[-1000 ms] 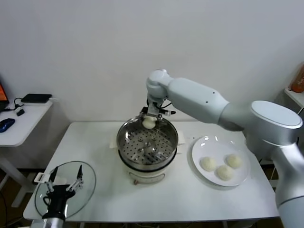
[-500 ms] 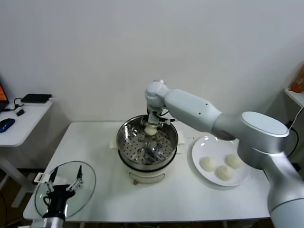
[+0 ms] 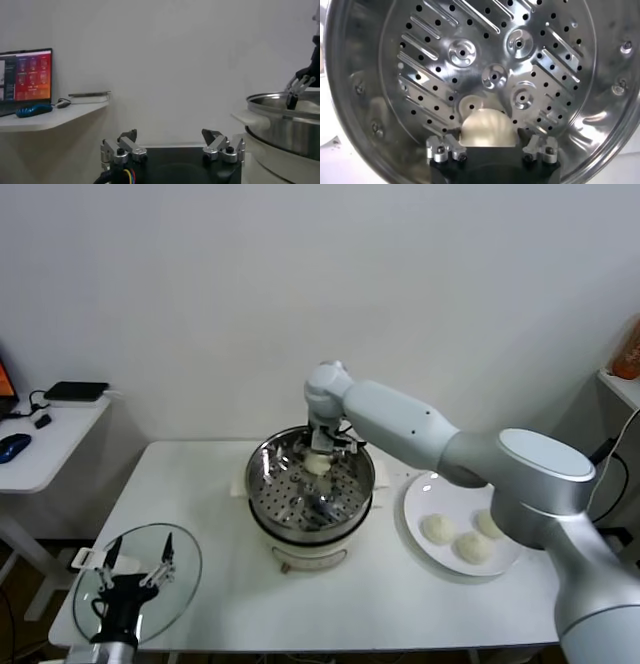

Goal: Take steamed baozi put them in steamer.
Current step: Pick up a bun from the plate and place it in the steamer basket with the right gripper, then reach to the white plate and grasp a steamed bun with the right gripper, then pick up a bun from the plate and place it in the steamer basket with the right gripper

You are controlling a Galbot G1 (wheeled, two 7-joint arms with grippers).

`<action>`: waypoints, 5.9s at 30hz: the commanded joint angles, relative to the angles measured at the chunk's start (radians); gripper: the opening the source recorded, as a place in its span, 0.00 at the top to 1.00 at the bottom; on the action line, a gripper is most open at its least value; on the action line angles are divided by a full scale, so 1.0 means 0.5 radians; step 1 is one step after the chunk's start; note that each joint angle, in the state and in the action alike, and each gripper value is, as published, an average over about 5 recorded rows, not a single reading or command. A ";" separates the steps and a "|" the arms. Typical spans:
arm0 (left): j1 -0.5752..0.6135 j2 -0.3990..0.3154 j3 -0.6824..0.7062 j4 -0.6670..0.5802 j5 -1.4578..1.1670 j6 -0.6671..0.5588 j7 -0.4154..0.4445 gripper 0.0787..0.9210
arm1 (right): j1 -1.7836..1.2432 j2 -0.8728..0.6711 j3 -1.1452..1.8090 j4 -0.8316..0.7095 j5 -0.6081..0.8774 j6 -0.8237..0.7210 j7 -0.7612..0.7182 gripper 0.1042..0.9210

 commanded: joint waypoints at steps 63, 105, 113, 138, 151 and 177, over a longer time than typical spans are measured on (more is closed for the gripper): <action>0.044 -0.020 0.066 -0.072 0.038 0.006 0.001 0.12 | -0.142 -1.437 -0.573 0.454 1.846 -1.499 0.247 0.12; 0.017 -0.023 0.056 -0.029 0.030 0.011 -0.003 0.12 | -0.250 -1.245 -0.464 0.228 1.728 -1.469 0.169 0.22; 0.015 -0.027 0.057 -0.029 0.030 0.012 -0.005 0.12 | -0.257 -1.240 -0.440 0.197 1.711 -1.458 0.156 0.26; 0.001 -0.036 0.064 -0.049 0.030 0.016 -0.008 0.12 | 0.827 -1.312 -1.084 0.640 2.618 -1.589 0.141 0.28; -0.002 -0.041 0.091 -0.081 0.041 0.021 -0.008 0.12 | 1.349 -0.904 -1.407 0.686 3.138 -1.600 0.113 0.27; 0.037 -0.043 0.061 -0.148 0.039 0.013 -0.014 0.12 | 0.669 0.112 -1.094 0.015 2.985 -1.674 0.154 0.28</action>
